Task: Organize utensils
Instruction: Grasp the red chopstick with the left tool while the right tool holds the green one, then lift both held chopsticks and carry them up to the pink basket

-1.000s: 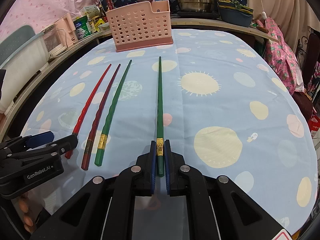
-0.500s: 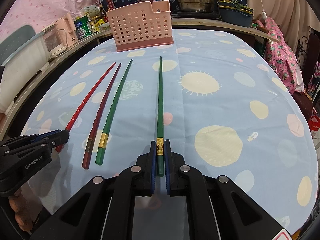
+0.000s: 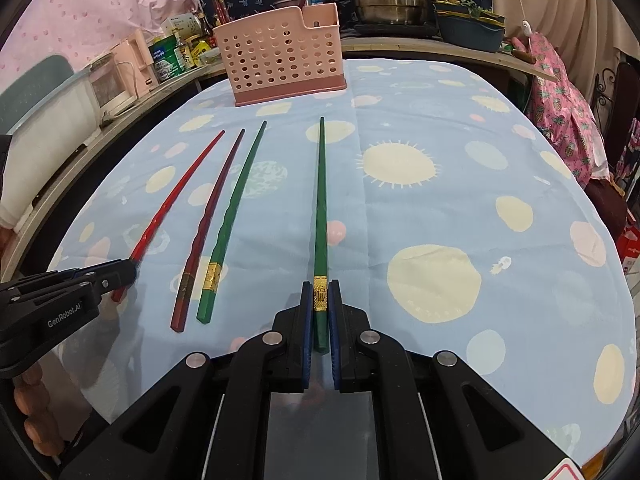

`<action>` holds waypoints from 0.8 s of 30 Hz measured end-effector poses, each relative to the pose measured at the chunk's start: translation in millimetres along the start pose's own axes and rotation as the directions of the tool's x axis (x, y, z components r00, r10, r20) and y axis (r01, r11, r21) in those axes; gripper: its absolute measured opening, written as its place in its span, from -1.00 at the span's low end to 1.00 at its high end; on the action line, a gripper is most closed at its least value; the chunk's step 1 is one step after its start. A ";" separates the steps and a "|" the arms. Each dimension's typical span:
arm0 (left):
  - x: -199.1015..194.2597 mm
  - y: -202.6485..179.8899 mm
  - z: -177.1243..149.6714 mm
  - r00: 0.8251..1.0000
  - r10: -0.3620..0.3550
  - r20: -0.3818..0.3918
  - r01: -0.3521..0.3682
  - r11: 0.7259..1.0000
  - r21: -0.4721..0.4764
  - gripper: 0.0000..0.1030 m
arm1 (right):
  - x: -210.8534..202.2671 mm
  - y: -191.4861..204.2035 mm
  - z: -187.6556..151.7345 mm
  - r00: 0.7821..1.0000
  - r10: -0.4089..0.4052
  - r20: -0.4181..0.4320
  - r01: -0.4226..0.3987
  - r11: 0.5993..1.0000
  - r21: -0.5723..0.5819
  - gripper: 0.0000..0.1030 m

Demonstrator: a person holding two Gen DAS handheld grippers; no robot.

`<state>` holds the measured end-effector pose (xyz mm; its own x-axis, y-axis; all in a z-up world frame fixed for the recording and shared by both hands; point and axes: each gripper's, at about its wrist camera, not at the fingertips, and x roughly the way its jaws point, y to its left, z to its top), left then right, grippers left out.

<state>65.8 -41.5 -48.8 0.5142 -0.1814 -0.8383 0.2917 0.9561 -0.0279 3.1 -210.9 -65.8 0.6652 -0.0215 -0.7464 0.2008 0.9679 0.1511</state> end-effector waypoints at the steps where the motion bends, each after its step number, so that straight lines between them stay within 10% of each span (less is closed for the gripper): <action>1: -1.7 0.5 0.5 1.000 -0.001 0.003 0.001 1.000 -0.001 -0.86 | -1.6 -0.2 0.3 1.000 0.003 0.002 -0.003 1.000 0.003 -0.86; 24: -69.9 18.2 45.2 0.987 -0.044 0.155 0.052 0.997 -0.051 -0.86 | -68.8 -15.2 57.3 0.983 0.057 0.177 -0.067 0.997 0.048 -0.87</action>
<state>71.6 -21.9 33.9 0.6197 -0.2564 -0.7418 0.2763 0.9559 -0.0996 -4.5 -238.4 20.3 0.7925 -0.0100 -0.6098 0.1903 0.9540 0.2316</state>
